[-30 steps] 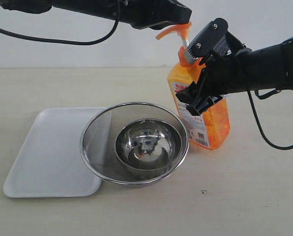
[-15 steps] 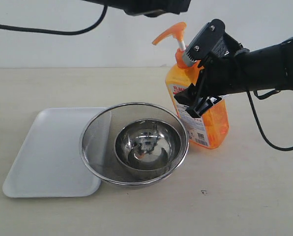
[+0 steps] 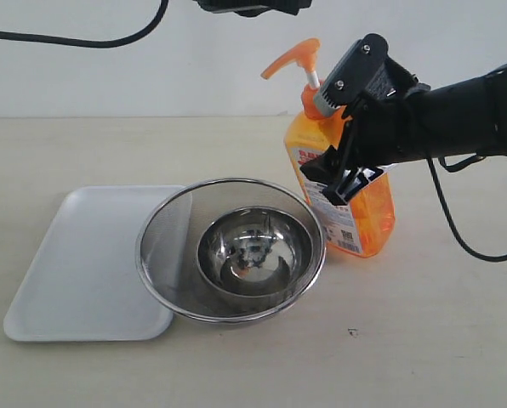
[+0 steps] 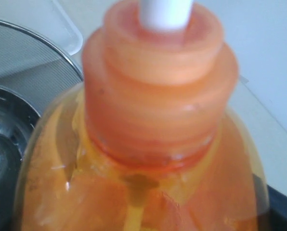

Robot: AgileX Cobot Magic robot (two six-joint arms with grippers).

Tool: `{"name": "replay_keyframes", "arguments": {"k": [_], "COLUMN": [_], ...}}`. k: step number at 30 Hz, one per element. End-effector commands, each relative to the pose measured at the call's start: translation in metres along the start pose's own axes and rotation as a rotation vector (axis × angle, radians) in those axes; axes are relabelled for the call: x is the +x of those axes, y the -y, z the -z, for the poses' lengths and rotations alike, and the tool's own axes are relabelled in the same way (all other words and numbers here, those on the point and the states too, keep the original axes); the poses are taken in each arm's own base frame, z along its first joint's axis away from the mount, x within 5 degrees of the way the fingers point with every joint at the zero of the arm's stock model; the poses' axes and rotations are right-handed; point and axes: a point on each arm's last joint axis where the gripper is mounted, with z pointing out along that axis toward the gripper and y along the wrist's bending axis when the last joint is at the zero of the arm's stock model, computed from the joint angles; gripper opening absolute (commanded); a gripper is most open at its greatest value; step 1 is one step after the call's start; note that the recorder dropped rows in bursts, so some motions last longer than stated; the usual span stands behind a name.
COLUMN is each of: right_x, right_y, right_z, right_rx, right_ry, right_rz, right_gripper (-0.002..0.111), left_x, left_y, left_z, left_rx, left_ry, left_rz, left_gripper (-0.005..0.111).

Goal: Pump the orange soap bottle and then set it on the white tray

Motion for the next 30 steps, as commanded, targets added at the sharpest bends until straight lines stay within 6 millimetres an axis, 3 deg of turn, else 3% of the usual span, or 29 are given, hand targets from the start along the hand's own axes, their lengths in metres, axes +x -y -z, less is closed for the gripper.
{"name": "replay_keyframes", "arguments": {"k": [1,19,30], "right_x": [-0.006,-0.004,-0.005], "right_y": [-0.002,-0.002,-0.005], "right_z": [0.005,0.005,0.005], "right_rx": [-0.032,-0.039,-0.065], "right_ry": [0.026,0.005,0.016], "right_rz": [0.041,0.084,0.084], "right_gripper": [0.0,0.0,0.0], "left_x": [-0.001,0.015,0.015], "left_y": [0.002,0.001,0.002], "left_z": [0.001,0.003,0.003], "left_rx": [-0.004,-0.012,-0.002], "left_ry": [-0.003,-0.171,-0.18], "left_rz": [0.006,0.004,0.005], "left_gripper": [0.005,0.005,0.005]}}
